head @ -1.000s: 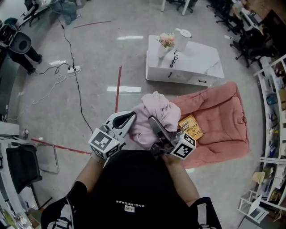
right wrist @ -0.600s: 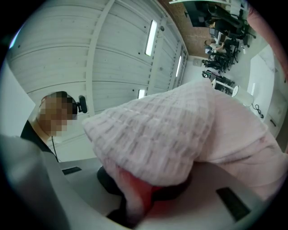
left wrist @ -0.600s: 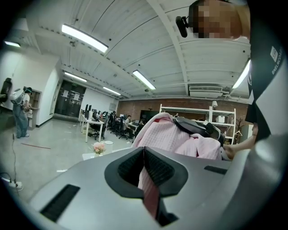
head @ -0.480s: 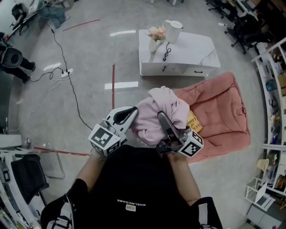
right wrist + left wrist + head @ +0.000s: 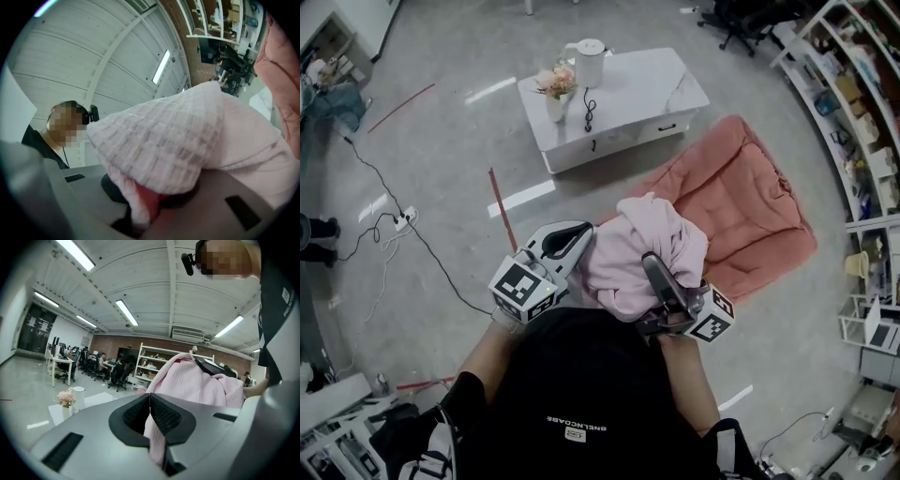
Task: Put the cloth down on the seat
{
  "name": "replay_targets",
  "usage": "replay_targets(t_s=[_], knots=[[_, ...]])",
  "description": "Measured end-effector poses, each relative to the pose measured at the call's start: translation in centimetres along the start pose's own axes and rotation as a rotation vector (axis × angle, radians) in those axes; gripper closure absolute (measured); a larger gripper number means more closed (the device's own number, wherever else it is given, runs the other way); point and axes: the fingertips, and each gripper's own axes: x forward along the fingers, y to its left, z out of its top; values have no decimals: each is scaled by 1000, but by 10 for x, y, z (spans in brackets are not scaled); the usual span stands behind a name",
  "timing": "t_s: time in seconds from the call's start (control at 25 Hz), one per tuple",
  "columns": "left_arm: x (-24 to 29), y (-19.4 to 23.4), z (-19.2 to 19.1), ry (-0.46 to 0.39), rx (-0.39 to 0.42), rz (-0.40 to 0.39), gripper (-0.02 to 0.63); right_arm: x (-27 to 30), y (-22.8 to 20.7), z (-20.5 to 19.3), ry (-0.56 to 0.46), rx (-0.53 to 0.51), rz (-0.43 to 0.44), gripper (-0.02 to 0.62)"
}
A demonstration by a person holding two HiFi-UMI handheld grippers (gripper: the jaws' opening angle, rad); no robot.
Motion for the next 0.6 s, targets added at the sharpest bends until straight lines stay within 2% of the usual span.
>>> replay_targets(t_s=[0.32, 0.6], knots=[[86, 9, 18, 57, 32, -298, 591, -10, -36, 61, -267, -97, -165, 489], [139, -25, 25, 89, 62, -541, 591, -61, -29, 108, -492, -235, -297, 489]])
